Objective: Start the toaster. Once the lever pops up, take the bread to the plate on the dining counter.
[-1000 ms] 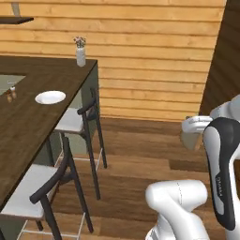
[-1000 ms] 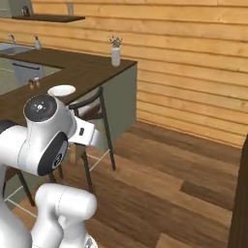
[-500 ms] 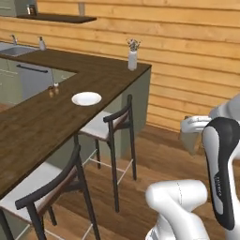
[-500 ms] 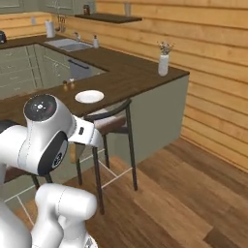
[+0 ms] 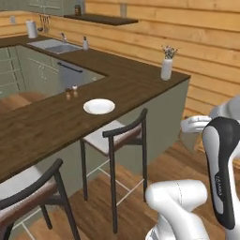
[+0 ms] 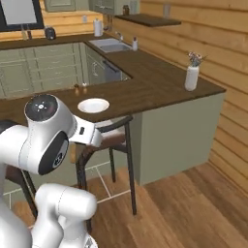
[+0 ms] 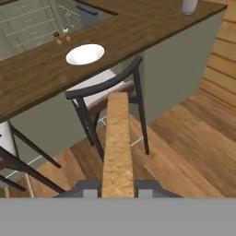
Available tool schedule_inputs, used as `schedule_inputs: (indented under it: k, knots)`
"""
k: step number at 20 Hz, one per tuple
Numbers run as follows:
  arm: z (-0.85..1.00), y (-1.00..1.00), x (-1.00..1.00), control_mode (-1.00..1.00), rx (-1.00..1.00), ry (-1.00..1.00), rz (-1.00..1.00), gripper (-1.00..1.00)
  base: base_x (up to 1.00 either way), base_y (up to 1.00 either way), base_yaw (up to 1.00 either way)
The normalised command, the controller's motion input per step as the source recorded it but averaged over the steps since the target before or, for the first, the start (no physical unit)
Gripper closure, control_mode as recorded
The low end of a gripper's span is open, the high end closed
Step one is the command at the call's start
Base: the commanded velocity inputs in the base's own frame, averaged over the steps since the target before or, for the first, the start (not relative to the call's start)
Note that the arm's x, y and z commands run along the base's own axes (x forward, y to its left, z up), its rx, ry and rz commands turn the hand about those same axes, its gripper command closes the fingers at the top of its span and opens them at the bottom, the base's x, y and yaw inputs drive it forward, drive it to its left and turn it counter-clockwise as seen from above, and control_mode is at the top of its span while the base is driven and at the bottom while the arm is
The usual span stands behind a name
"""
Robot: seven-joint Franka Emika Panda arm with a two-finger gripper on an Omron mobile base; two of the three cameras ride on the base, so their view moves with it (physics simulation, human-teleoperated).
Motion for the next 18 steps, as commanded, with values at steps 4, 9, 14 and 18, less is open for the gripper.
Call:
schedule_inputs:
  k: [4, 9, 14, 18]
  knots:
    - [0.00, 0.00, 0.00, 1.00, 0.00, 0.00, 0.00, 1.00, 0.47, -0.55, 0.64]
    - [0.00, 0.00, 0.00, 1.00, 0.00, 0.00, 0.00, 1.00, 0.46, -0.52, 0.67]
    - [0.00, 0.00, 0.00, 1.00, 0.00, 0.00, 0.00, 1.00, 0.56, -0.62, 0.53]
    - [0.00, 0.00, 0.00, 1.00, 0.00, 0.00, 0.00, 1.00, 0.80, -0.47, 0.35]
